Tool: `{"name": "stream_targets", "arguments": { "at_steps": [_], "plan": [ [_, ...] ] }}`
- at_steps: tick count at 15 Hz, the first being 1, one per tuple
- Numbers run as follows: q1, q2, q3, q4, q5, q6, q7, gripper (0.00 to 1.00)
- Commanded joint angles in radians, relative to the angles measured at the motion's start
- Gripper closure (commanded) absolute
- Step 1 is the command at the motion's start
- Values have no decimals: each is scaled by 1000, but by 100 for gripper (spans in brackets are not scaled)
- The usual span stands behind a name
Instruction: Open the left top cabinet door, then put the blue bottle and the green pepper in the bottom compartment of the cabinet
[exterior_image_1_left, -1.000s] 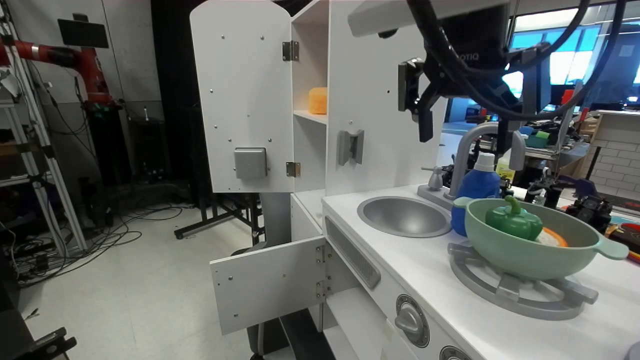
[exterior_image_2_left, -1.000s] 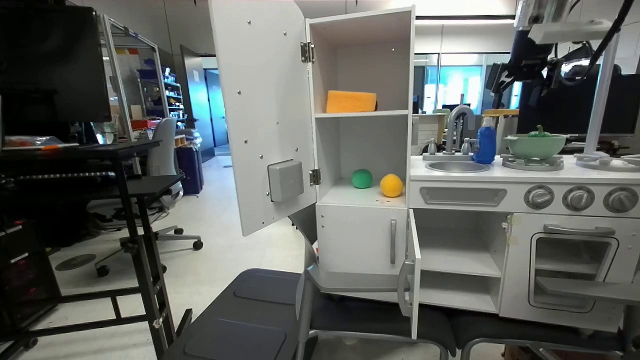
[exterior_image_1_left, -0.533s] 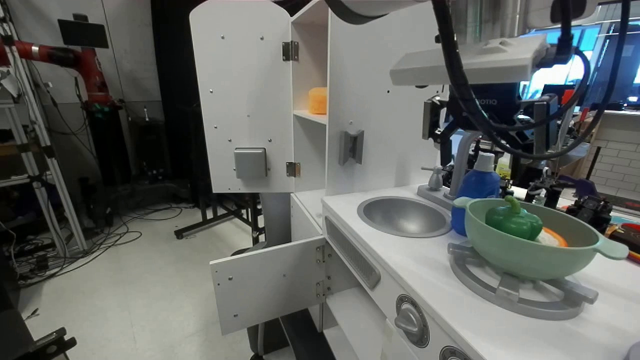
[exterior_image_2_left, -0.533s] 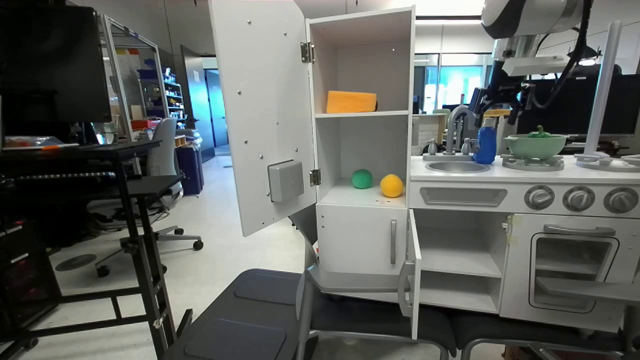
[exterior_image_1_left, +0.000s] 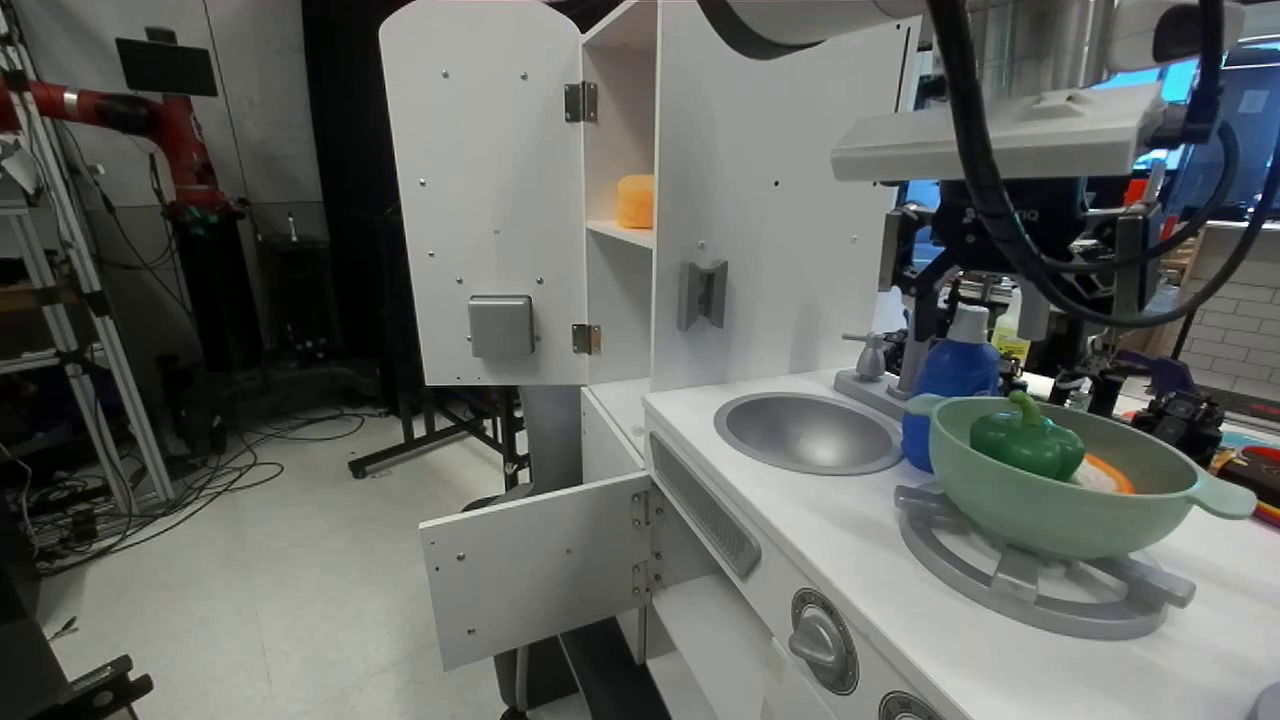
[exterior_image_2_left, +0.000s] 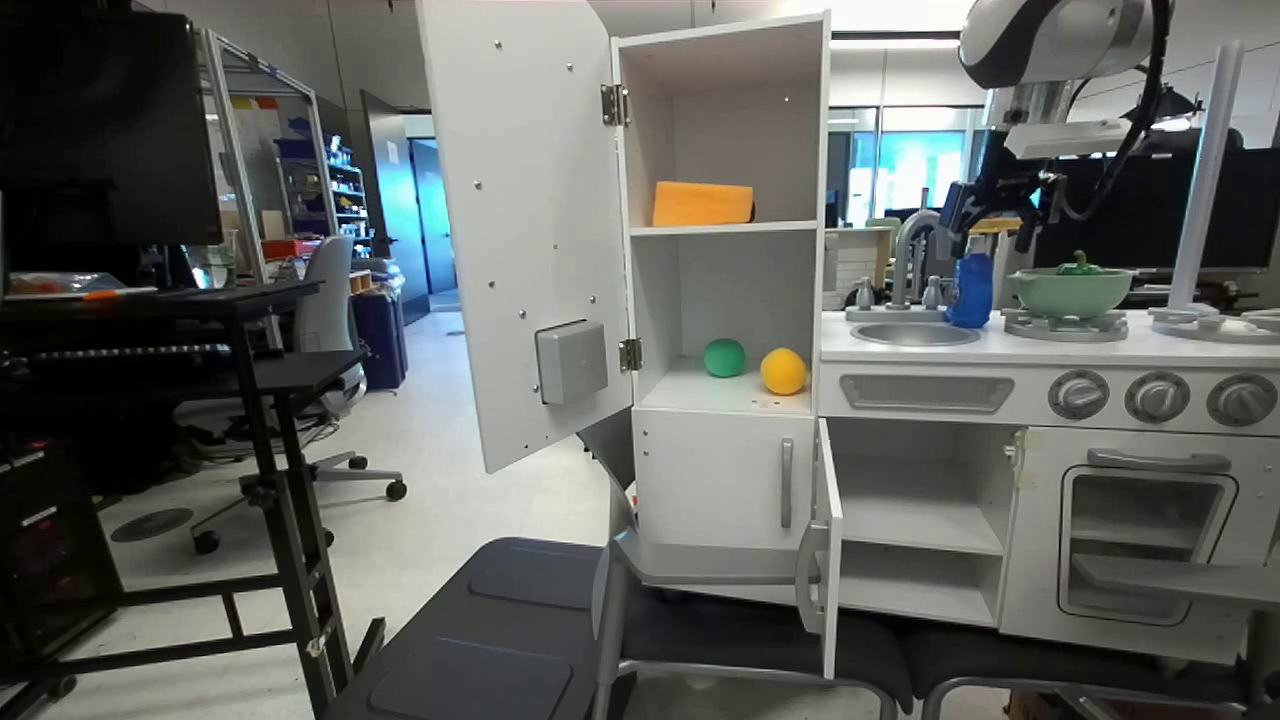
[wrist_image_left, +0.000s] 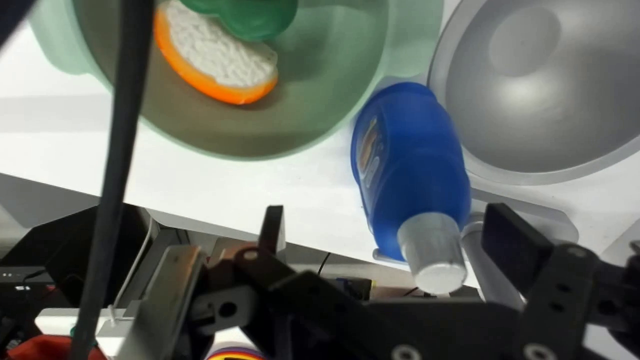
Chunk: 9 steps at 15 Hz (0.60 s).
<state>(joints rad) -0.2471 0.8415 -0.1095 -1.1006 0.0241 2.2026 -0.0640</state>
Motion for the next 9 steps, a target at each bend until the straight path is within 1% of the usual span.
{"name": "stream_targets", "arguments": {
  "at_steps": [1, 6, 7, 8, 9],
  "plan": [
    [-22, 85, 31, 131, 19, -61, -32, 0],
    [-22, 150, 46, 215, 18, -83, -36, 0],
    [-18, 156, 45, 231, 14, -96, -32, 17],
    [-22, 165, 53, 243, 17, -110, -45, 26],
    [-26, 172, 57, 256, 21, -121, -50, 32]
  ]
}}
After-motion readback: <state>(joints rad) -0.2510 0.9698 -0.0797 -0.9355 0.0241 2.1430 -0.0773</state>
